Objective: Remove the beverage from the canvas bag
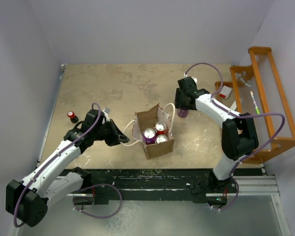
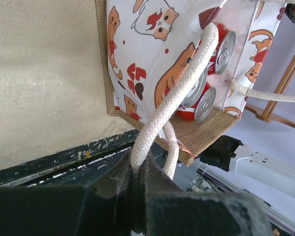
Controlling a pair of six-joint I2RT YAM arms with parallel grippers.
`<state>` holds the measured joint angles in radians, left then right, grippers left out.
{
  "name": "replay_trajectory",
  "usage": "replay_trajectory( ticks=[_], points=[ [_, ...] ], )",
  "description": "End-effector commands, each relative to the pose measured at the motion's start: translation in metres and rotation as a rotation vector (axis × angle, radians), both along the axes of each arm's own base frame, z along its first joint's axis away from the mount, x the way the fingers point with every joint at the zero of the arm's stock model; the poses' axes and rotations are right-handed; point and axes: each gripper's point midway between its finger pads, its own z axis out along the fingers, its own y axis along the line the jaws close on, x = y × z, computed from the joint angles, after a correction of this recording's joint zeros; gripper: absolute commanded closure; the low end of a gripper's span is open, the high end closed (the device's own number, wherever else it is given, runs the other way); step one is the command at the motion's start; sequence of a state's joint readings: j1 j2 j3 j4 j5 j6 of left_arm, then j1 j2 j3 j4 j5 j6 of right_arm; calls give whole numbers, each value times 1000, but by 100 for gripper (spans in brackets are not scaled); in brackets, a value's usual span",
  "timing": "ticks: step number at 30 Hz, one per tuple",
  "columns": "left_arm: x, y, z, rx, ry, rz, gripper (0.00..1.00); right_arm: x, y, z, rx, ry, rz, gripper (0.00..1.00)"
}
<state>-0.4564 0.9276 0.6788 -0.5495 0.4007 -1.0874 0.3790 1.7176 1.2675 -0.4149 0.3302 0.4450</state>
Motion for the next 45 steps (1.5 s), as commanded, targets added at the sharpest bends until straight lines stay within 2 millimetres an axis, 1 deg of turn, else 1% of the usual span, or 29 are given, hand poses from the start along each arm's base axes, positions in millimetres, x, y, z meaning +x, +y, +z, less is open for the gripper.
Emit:
replay_trajectory(
  ticks=[1,3,7,9,12,15,19,23,30,33,35,37,41,43,45],
  points=[
    [2,-2,14,-12,-39,-25,100,18,10,21,43,-94,31,70],
    [2,-2,14,-10,-39,-23,100,17,12,19,46,-84,39,61],
    [1,-1,13,-9,-36,-20,100,13,12,19,46,-79,52,37],
    [2,-1,14,-9,-38,-19,100,13,12,20,46,-80,60,28],
    [1,-1,14,-10,-38,-16,100,11,11,24,42,-81,65,20],
    [1,-1,15,-11,-38,-14,100,10,9,32,41,-94,61,13],
    [0,0,16,-10,-40,-10,100,6,8,45,48,-114,63,10],
    [-1,2,16,-11,-41,-5,100,-1,8,56,67,-126,77,9],
    [-3,2,18,-14,-43,-5,100,-25,8,67,108,-118,104,11],
    [-3,2,19,-16,-43,-6,100,-35,11,80,138,-128,134,12],
    [-3,2,19,-17,-44,-6,100,-36,10,98,139,-169,148,13],
    [-4,2,19,-16,-42,-8,100,-35,15,121,169,-227,184,14],
    [-6,3,19,-15,-40,-9,100,-41,27,170,248,-316,240,16],
    [-7,3,20,-15,-39,-10,100,-45,37,189,298,-337,283,16],
    [-8,4,20,-14,-39,-11,100,-50,52,202,348,-338,327,18]
  ],
)
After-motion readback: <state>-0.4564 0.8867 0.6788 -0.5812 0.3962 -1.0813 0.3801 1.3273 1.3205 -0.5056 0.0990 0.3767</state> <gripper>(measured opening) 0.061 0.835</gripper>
